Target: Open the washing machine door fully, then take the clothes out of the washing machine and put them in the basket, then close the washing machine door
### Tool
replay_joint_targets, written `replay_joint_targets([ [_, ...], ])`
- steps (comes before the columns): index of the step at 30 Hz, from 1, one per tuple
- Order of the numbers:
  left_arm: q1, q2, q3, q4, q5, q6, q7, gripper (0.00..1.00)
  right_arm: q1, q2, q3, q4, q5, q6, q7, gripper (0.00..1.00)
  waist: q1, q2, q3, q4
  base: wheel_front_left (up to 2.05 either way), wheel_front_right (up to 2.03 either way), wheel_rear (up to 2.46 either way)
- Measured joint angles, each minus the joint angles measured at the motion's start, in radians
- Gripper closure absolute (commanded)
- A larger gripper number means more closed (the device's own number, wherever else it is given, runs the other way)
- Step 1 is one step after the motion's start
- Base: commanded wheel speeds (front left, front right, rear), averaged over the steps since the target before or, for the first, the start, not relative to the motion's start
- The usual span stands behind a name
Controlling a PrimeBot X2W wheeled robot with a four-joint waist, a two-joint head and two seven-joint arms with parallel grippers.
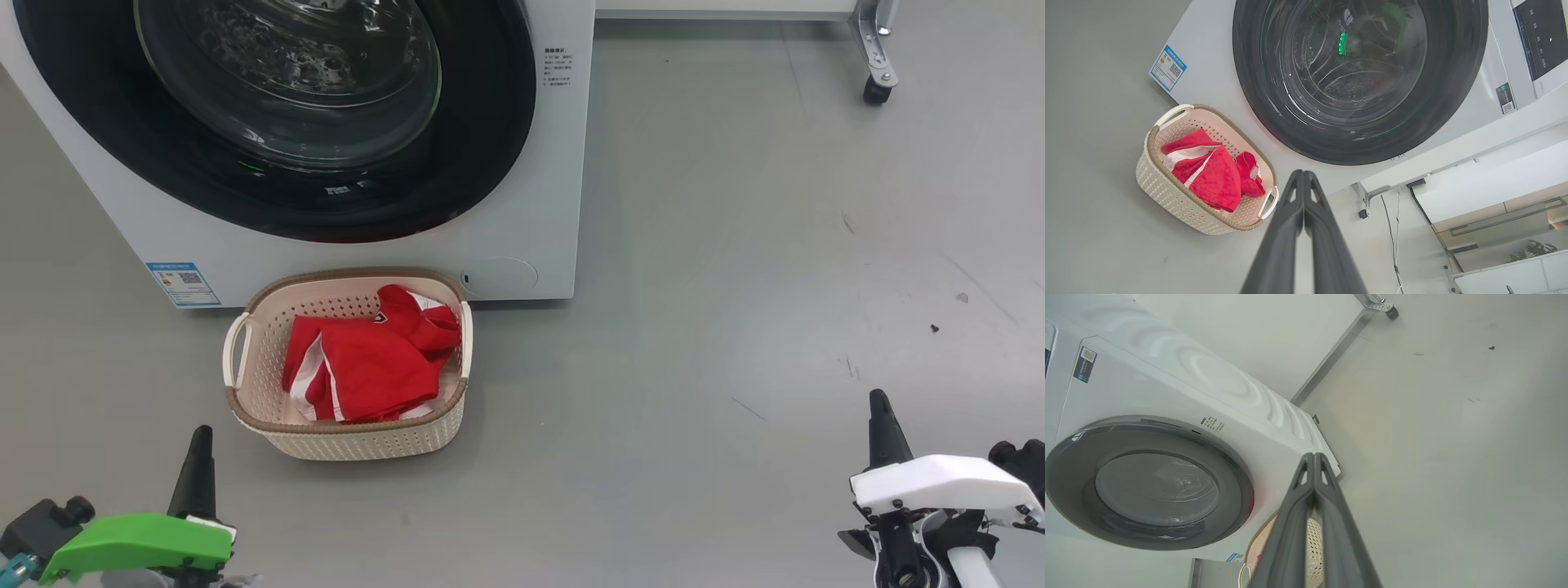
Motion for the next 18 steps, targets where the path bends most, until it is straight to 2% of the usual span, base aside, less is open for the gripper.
replay_joint_targets([
  [18,-0.002,-0.020,0.042,0.000,-0.162,0.000,0.059,1.00,-0.014,-0.016,-0.032,0.024,0.247,0.044,0.045,1.00,0.0000,0.0000,-0.019,0.005,0.00,0.00,0.00],
])
